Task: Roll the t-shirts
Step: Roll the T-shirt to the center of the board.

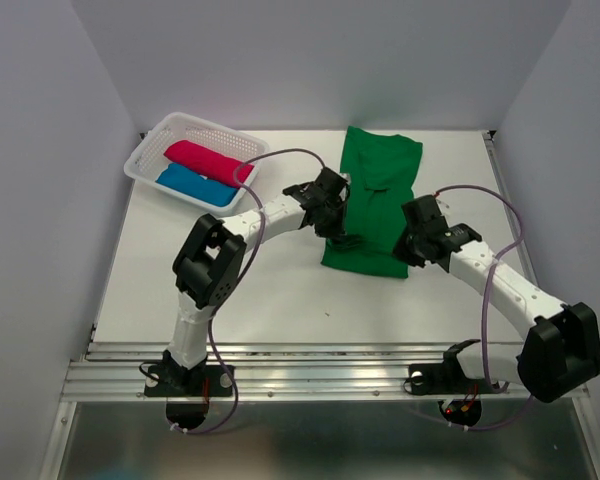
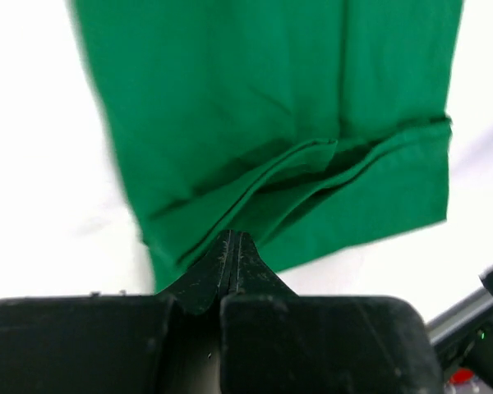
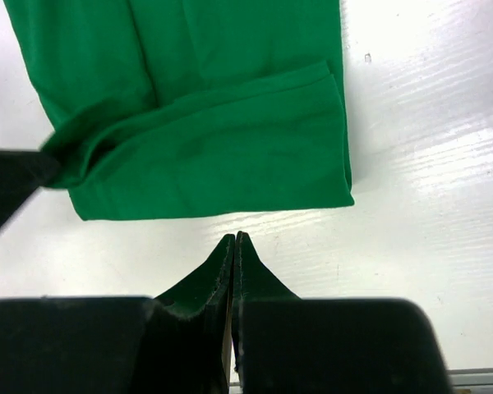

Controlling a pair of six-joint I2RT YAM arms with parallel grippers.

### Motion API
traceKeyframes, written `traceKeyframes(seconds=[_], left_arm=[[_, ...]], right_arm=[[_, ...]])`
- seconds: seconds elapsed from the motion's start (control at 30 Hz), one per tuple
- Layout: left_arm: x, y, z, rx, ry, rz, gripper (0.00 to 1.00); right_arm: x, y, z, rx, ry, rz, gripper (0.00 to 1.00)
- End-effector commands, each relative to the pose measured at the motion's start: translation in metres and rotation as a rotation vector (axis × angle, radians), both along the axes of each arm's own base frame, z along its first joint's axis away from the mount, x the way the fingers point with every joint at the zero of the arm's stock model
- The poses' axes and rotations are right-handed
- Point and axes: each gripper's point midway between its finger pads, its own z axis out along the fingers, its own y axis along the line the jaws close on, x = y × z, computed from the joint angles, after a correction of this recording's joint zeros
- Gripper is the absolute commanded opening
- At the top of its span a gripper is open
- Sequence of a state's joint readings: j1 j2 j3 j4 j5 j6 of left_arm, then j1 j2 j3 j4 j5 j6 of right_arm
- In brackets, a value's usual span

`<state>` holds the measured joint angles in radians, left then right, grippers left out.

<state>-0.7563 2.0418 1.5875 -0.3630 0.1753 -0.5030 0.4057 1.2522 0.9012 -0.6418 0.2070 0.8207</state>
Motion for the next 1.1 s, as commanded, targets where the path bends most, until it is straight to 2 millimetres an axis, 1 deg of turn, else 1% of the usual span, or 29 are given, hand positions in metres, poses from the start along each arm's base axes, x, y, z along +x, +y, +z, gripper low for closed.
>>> traceKeyframes(seconds=[0.0, 0.07, 0.13, 0.17, 0.23, 0.27, 0.3, 0.33, 0.37, 0.4, 0.43, 0.47, 0.5, 0.53, 0.57, 0.6, 0.63, 0.67, 0.7, 0.73, 0.77, 0.8, 0.83, 0.9, 0.97, 1.0, 1.07], left_arm=[[0.039, 0.011, 0.024, -0.022, -0.083, 0.084, 0.00], [0.047, 0.012, 0.030, -0.021, -0.107, 0.103, 0.00], [0.050, 0.012, 0.047, -0.044, -0.154, 0.131, 0.00], [0.046, 0.014, 0.060, -0.058, -0.181, 0.139, 0.00], [0.045, 0.015, 0.072, -0.084, -0.225, 0.158, 0.00], [0.040, 0.019, 0.069, -0.080, -0.219, 0.162, 0.00], [0.037, 0.021, 0.077, -0.093, -0.229, 0.161, 0.00], [0.032, 0.025, 0.072, -0.078, -0.212, 0.156, 0.00], [0.028, 0.027, 0.072, -0.076, -0.205, 0.153, 0.00], [0.023, 0.030, 0.068, -0.067, -0.189, 0.147, 0.00], [0.017, 0.031, 0.064, -0.067, -0.171, 0.136, 0.00], [0.007, 0.037, 0.051, -0.051, -0.140, 0.133, 0.00], [0.003, 0.039, 0.054, -0.067, -0.138, 0.139, 0.00], [-0.008, 0.046, 0.040, -0.055, -0.104, 0.143, 0.00], [-0.011, 0.048, 0.046, -0.085, -0.101, 0.172, 0.00], [-0.015, 0.050, 0.045, -0.093, -0.096, 0.180, 0.02], [-0.020, 0.051, 0.042, -0.103, -0.080, 0.178, 0.11], [-0.028, 0.056, 0.032, -0.093, -0.057, 0.182, 0.23], [-0.033, 0.057, 0.029, -0.105, -0.042, 0.184, 0.46], [-0.035, 0.057, 0.027, -0.112, -0.037, 0.180, 0.52], [-0.036, 0.056, 0.028, -0.120, -0.037, 0.178, 0.65], [-0.037, 0.057, 0.025, -0.116, -0.032, 0.178, 0.68], [-0.037, 0.057, 0.023, -0.116, -0.032, 0.176, 0.69], [-0.039, 0.057, 0.015, -0.105, -0.018, 0.172, 0.69], [-0.041, 0.055, 0.007, -0.110, -0.002, 0.170, 0.67], [-0.042, 0.055, 0.005, -0.111, 0.005, 0.169, 0.66], [-0.045, 0.056, -0.002, -0.110, 0.020, 0.175, 0.62]], right_arm=[[-0.009, -0.010, 0.005, -0.005, -0.014, -0.035, 0.02], [-0.013, -0.008, 0.004, 0.006, -0.010, -0.024, 0.02], [-0.014, -0.007, 0.004, 0.014, -0.011, -0.008, 0.02], [-0.015, -0.003, 0.005, 0.028, -0.009, 0.004, 0.02], [-0.012, 0.003, 0.005, 0.051, -0.018, 0.025, 0.02], [-0.011, 0.008, 0.005, 0.072, -0.014, 0.041, 0.02], [-0.010, 0.010, 0.004, 0.075, -0.010, 0.048, 0.02], [-0.007, 0.013, 0.003, 0.081, -0.004, 0.053, 0.02], [-0.005, 0.013, 0.002, 0.076, -0.002, 0.056, 0.02], [-0.004, 0.013, 0.001, 0.071, 0.000, 0.054, 0.02], [-0.006, 0.010, -0.001, 0.059, 0.011, 0.043, 0.02], [-0.004, 0.004, -0.002, 0.032, 0.008, 0.015, 0.02], [-0.005, 0.000, -0.003, 0.018, 0.011, -0.001, 0.02], [-0.007, -0.008, -0.005, -0.005, 0.019, -0.028, 0.05], [-0.010, -0.016, -0.008, -0.031, 0.018, -0.051, 0.12], [-0.012, -0.021, -0.010, -0.037, 0.022, -0.069, 0.13], [-0.014, -0.026, -0.014, -0.036, 0.034, -0.083, 0.23], [-0.018, -0.028, -0.018, -0.022, 0.050, -0.086, 0.27], [-0.023, -0.035, -0.025, -0.018, 0.065, -0.107, 0.34], [-0.026, -0.038, -0.028, -0.012, 0.073, -0.112, 0.37], [-0.031, -0.039, -0.033, -0.002, 0.084, -0.111, 0.40], [-0.030, -0.040, -0.033, 0.007, 0.087, -0.118, 0.40], [-0.036, -0.039, -0.039, 0.016, 0.097, -0.109, 0.43], [-0.037, -0.035, -0.044, 0.053, 0.102, -0.102, 0.43], [-0.039, -0.036, -0.052, 0.083, 0.111, -0.116, 0.44], [-0.036, -0.033, -0.052, 0.100, 0.091, -0.110, 0.44], [-0.038, -0.033, -0.056, 0.115, 0.089, -0.116, 0.44]])
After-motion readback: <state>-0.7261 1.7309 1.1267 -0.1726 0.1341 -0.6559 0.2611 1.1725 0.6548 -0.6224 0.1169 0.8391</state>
